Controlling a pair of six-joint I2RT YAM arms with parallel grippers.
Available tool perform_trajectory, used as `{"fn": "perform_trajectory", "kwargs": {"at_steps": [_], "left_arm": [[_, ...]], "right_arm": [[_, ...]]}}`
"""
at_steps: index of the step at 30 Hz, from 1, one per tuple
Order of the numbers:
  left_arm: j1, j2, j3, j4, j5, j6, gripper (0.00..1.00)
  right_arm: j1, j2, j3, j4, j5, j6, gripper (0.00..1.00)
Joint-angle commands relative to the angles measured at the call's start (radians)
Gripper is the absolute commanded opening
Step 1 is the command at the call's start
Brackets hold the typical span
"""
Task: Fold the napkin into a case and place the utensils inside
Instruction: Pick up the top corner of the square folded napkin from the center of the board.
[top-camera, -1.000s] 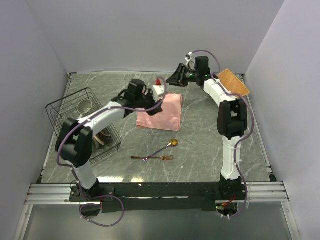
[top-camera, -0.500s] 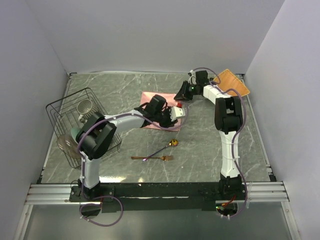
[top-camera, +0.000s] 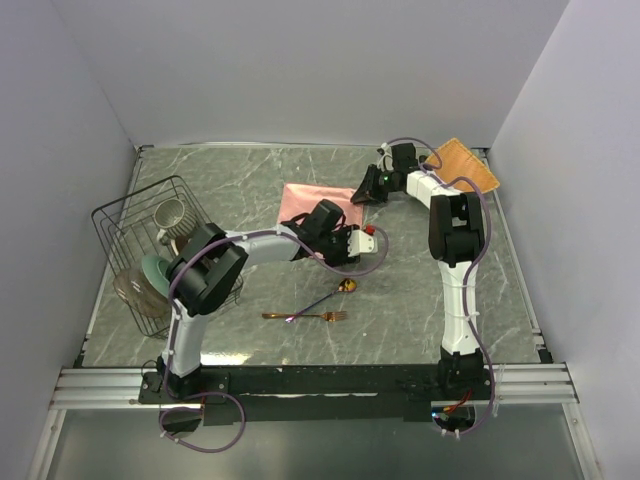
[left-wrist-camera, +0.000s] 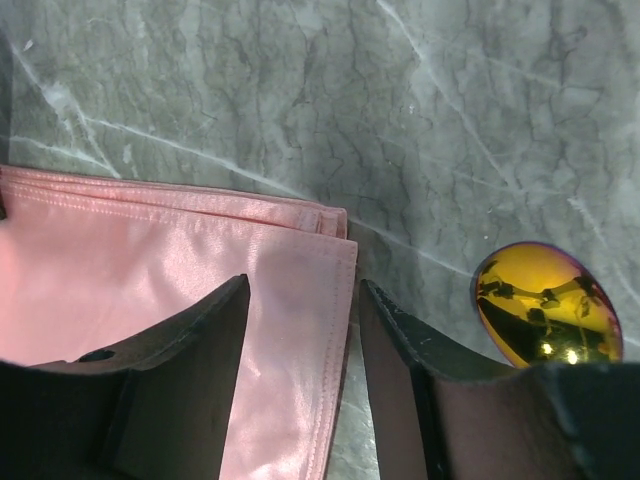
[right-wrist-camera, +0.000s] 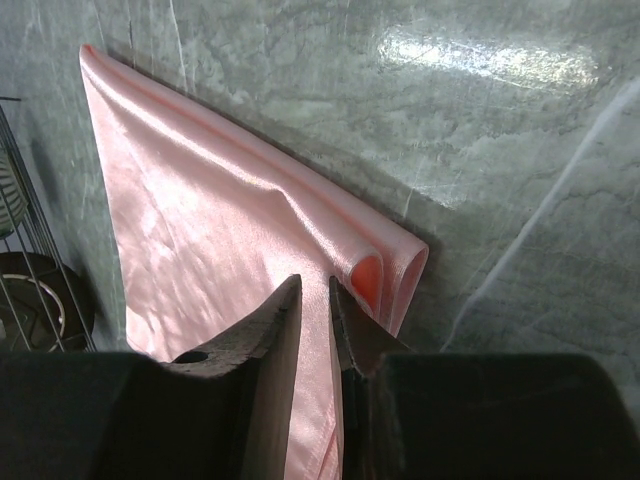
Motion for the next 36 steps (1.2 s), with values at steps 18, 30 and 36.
{"fn": "perform_trajectory", "kwargs": {"at_steps": [18,30,36], "left_arm": [[-0.026,0.013,0.038,0.029,0.021,0.1,0.26],[0.014,-0.038,0.041,0.023,0.07,0.057,0.1],[0.074,-0.009,0.13,-0.027,0.126,-0.025,0.06]], "right_arm": [[-0.009,0.017,0.044,-0.004,0.027,-0.02,0.25],[-0.009,0.012,0.041,0.003,0.024,-0.01,0.25],[-0.009,-0.003,0.04,0.008,-0.001,-0.008,0.26]]}}
